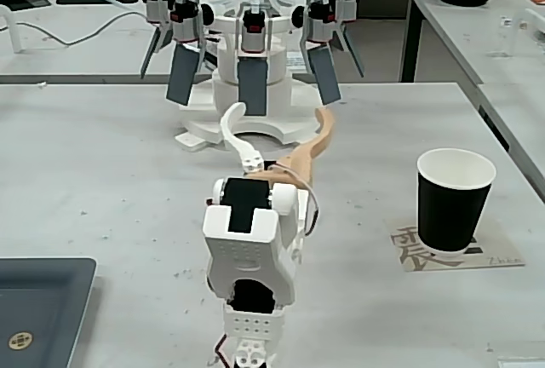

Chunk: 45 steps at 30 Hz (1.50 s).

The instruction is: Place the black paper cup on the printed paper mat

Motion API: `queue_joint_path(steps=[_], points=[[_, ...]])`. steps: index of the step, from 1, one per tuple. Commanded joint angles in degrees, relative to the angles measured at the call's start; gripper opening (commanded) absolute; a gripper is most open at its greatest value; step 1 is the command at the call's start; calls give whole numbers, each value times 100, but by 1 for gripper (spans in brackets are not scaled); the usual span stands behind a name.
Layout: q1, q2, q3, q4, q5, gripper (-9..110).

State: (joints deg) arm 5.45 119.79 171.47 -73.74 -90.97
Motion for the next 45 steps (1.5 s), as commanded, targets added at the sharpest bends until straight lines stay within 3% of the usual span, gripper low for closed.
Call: queue_joint_path(steps=[1,45], points=[[-229,97,-185,158,-18,28],[-694,-4017,-4904,1046,44,12]])
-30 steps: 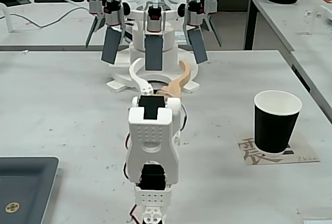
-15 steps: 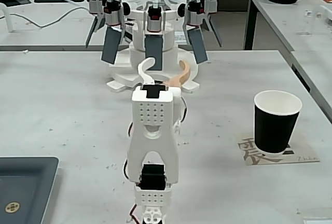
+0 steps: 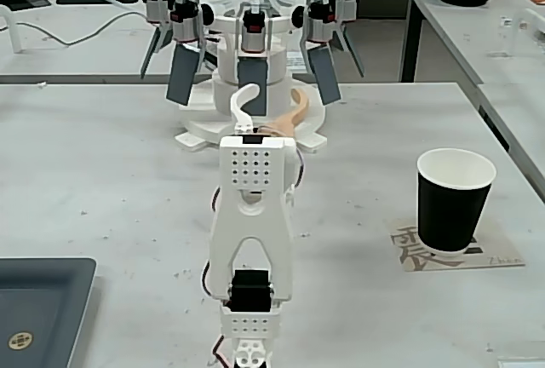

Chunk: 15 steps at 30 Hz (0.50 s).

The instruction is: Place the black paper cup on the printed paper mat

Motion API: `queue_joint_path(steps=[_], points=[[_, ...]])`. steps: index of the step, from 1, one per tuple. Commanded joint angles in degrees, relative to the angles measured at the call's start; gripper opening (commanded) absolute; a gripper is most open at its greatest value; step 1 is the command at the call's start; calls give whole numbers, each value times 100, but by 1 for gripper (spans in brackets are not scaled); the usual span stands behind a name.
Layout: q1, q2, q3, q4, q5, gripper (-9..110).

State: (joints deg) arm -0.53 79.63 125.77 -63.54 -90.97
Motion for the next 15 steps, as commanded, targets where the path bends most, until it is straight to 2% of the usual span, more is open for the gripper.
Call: queue_joint_path(steps=[1,15], points=[[-105,-70,-413,26,35,12],[-123,-765,-1345,360,-141,10]])
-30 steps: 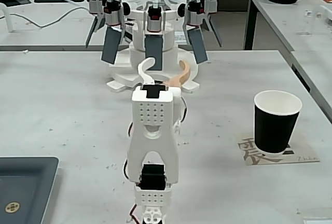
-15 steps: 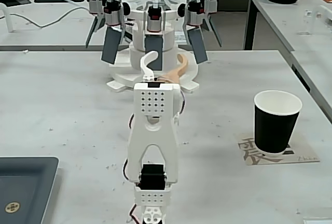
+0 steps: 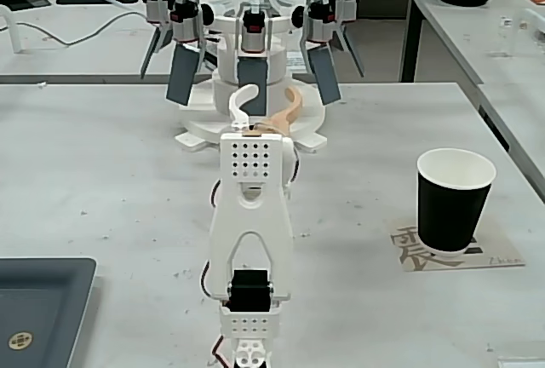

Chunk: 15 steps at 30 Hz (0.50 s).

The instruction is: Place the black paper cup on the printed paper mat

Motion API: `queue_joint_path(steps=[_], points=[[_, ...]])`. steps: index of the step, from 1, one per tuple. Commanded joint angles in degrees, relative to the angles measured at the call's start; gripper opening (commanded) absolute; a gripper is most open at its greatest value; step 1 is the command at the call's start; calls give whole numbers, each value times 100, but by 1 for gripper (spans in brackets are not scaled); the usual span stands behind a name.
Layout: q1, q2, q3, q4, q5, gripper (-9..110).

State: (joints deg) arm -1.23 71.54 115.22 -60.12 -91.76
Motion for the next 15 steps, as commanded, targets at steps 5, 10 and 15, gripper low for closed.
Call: queue_joint_path(steps=[5,10,15], points=[[-53,-35,-299,18,-105,13],[-53,-149,-360,18,-132,12],[-53,-167,-369,18,-132,13]])
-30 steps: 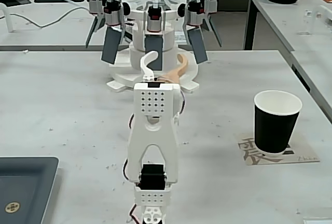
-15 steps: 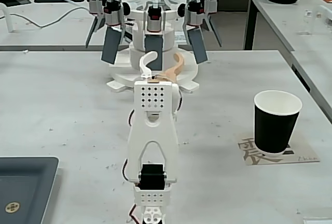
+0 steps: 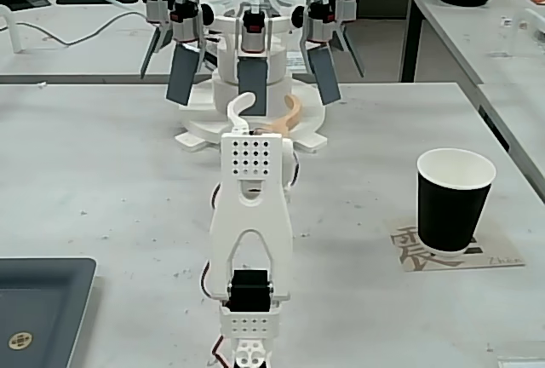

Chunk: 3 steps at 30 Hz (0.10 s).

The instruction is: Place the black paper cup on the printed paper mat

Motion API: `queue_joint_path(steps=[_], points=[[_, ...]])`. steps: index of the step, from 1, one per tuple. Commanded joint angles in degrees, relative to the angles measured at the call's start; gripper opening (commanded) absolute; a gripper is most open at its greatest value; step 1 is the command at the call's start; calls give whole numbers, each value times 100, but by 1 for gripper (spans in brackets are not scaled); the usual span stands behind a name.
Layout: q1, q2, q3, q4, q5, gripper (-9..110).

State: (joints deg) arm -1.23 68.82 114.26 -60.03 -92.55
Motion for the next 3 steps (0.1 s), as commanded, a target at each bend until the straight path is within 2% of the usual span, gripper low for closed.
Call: queue_joint_path(steps=[1,3], points=[[-53,114,-272,0,-53,13],[-44,114,-272,-9,-53,13]])
